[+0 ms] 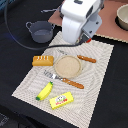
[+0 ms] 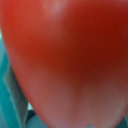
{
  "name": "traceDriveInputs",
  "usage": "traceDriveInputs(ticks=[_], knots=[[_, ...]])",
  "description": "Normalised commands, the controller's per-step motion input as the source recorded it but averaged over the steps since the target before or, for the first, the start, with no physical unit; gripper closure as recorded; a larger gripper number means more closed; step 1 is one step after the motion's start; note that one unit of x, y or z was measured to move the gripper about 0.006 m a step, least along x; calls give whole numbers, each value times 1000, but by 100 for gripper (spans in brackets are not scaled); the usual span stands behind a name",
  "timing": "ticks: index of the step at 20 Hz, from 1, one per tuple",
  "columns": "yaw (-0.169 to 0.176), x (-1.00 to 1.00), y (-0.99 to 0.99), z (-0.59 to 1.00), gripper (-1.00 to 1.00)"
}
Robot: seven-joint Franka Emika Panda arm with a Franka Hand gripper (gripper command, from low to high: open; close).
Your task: Interact with the objects in diverse but meaningful ways.
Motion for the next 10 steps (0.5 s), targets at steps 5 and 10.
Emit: traceDriveInputs(ticks=[5, 10], knots=[[46, -955, 387, 6, 100], [36, -997, 373, -23, 100]])
